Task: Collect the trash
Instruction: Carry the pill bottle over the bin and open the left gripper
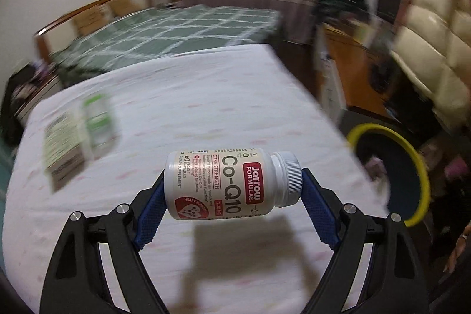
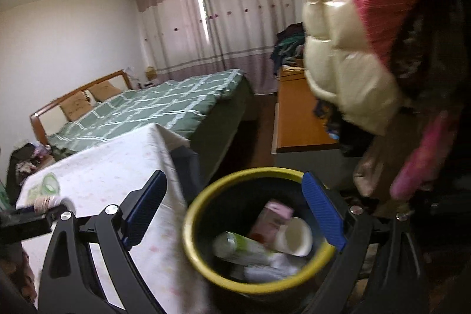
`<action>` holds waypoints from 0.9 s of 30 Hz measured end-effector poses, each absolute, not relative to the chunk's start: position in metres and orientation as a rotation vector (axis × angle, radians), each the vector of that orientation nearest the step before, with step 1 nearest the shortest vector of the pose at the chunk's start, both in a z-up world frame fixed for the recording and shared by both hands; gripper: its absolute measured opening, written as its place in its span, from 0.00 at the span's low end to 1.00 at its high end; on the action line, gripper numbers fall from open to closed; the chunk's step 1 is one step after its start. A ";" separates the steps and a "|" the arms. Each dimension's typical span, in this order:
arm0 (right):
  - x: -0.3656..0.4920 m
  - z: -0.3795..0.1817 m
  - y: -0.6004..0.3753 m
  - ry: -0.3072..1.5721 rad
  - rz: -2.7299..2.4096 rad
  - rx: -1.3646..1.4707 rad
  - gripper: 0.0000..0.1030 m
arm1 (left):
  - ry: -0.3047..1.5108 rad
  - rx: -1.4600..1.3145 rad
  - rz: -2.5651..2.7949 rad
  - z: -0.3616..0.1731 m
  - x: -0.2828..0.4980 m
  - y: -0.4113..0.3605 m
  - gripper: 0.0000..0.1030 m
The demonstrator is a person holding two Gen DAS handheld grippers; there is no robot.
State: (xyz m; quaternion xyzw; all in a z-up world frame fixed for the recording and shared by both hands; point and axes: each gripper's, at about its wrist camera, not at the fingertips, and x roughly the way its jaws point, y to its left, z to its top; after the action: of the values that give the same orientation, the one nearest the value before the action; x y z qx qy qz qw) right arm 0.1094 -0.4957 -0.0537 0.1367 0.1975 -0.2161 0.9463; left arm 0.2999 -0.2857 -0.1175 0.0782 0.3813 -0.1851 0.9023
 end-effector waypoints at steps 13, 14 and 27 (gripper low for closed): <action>0.015 -0.067 -0.548 0.407 -0.596 0.335 0.88 | 0.859 0.338 -0.683 -0.132 0.274 -0.478 0.81; 0.010 -0.068 -0.551 0.407 -0.606 0.339 0.88 | 0.862 0.344 -0.691 -0.134 0.274 -0.488 0.81; 0.008 -0.069 -0.546 0.416 -0.607 0.355 0.88 | 0.821 0.267 -0.768 -0.122 0.284 -0.474 0.96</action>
State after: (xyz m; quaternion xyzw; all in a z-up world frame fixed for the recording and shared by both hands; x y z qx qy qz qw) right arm 0.0075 -0.5461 -0.0691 0.1728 0.2021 -0.2953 0.9177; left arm 0.2843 -0.4740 -0.1220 0.1260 0.3880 -0.3631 0.8377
